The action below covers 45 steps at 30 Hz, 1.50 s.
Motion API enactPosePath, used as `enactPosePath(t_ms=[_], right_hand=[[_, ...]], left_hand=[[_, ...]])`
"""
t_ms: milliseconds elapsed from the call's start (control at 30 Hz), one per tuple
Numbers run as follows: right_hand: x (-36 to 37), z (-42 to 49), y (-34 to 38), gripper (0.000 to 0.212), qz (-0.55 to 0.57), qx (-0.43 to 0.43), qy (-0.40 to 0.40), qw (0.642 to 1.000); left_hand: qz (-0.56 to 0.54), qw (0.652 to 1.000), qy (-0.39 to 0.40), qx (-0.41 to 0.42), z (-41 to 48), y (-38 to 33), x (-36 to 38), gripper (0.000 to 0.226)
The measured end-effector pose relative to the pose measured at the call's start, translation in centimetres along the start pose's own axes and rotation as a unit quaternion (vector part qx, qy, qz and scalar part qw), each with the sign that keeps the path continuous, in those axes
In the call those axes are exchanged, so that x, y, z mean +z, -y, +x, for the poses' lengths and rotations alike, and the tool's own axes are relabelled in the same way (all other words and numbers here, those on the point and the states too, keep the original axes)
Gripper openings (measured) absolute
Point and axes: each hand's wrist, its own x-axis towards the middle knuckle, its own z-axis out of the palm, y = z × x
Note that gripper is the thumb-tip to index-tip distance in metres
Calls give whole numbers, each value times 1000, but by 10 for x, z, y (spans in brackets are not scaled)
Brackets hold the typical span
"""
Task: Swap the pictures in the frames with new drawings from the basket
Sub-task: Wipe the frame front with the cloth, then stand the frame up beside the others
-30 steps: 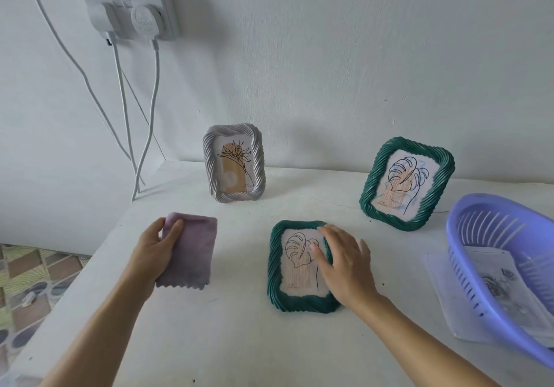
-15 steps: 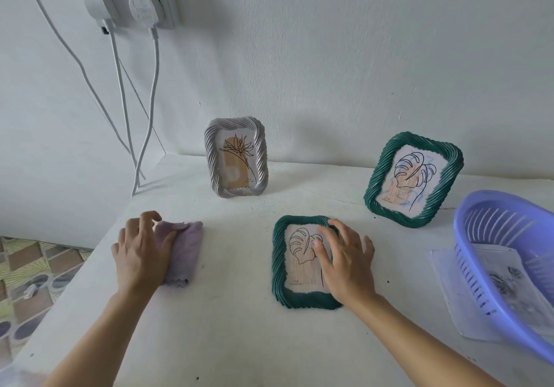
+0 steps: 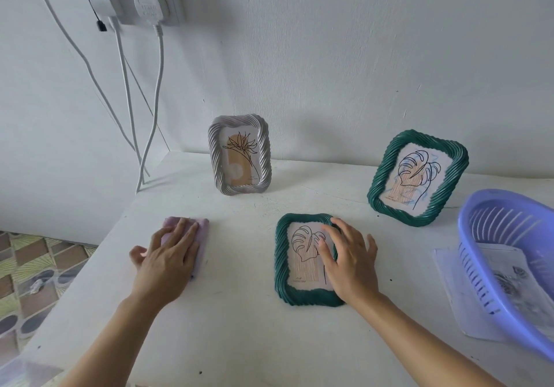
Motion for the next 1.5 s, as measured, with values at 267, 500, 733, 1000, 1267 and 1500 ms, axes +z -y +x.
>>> enactPosePath(t_ms=[267,500,733,1000,1267,1500], right_hand=[[-24,3,0,40,-14,41,-8,999],[-39,18,2,39,-4,150,96,984],[-33,15,6,22,104,175,105,973],[-64,16,17,33,492,179,18,852],[-95,56,15,29,614,174,89,765],[-97,88,20,47,545,105,31,831]], left_hand=[[-123,991,-51,1,-4,-99,-15,36],[-37,998,59,-5,-13,-167,9,54],[-191,979,60,-24,-12,-172,10,39],[-608,791,40,-61,0,-187,-30,36],[-715,691,100,-47,34,-194,-64,42],[-657,751,64,20,69,-207,-71,50]])
